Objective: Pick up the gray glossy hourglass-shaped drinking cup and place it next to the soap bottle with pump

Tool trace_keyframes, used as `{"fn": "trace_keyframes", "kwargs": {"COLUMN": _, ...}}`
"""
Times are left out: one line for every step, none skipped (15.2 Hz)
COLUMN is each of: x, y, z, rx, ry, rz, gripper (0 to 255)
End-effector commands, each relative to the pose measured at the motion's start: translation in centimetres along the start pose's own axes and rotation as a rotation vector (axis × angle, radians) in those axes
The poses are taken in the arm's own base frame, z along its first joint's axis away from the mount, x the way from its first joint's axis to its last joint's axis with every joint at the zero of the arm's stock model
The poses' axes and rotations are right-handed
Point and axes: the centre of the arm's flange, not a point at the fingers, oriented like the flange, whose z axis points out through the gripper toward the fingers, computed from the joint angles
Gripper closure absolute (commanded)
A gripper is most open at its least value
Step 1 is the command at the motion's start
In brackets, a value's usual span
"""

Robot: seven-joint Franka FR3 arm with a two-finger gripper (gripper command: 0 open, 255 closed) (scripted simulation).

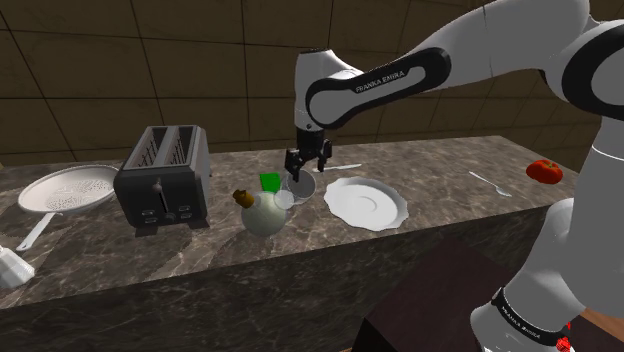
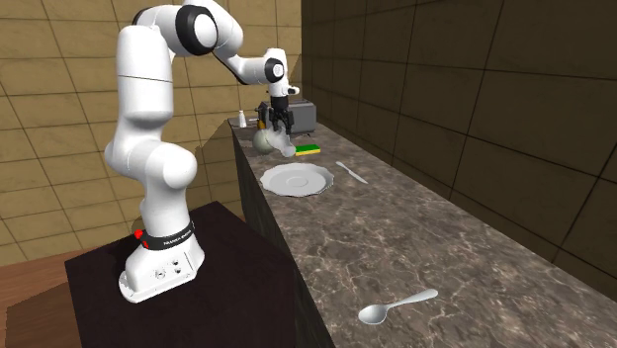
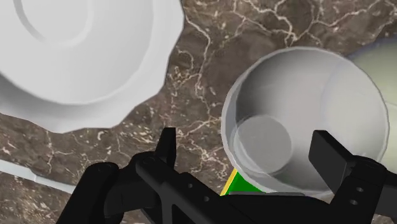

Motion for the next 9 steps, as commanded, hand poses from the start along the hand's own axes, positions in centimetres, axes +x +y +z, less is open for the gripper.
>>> {"fn": "trace_keyframes", "kwargs": {"x": -0.1, "y": 0.1, "z": -2.4, "rx": 0.0, "ry": -0.001, "rz": 0.0, "gripper": 0}}
{"fn": "trace_keyframes", "kwargs": {"x": -0.1, "y": 0.1, "z": -3.4, "rx": 0.0, "ry": -0.001, "rz": 0.0, "gripper": 0}}
{"fn": "trace_keyframes", "kwargs": {"x": -0.1, "y": 0.1, "z": -3.4, "rx": 0.0, "ry": -0.001, "rz": 0.0, "gripper": 0}}
{"fn": "trace_keyframes", "kwargs": {"x": -0.1, "y": 0.1, "z": -3.4, "rx": 0.0, "ry": -0.001, "rz": 0.0, "gripper": 0}}
{"fn": "trace_keyframes", "kwargs": {"x": -0.1, "y": 0.1, "z": -3.4, "rx": 0.0, "ry": -0.001, "rz": 0.0, "gripper": 0}}
{"fn": "trace_keyframes", "kwargs": {"x": -0.1, "y": 0.1, "z": -3.4, "rx": 0.0, "ry": -0.001, "rz": 0.0, "gripper": 0}}
{"fn": "trace_keyframes", "kwargs": {"x": -0.1, "y": 0.1, "z": -3.4, "rx": 0.0, "ry": -0.001, "rz": 0.0, "gripper": 0}}
{"fn": "trace_keyframes", "kwargs": {"x": -0.1, "y": 0.1, "z": -3.4, "rx": 0.0, "ry": -0.001, "rz": 0.0, "gripper": 0}}
{"fn": "trace_keyframes", "kwargs": {"x": -0.1, "y": 0.1, "z": -3.4, "rx": 0.0, "ry": -0.001, "rz": 0.0, "gripper": 0}}
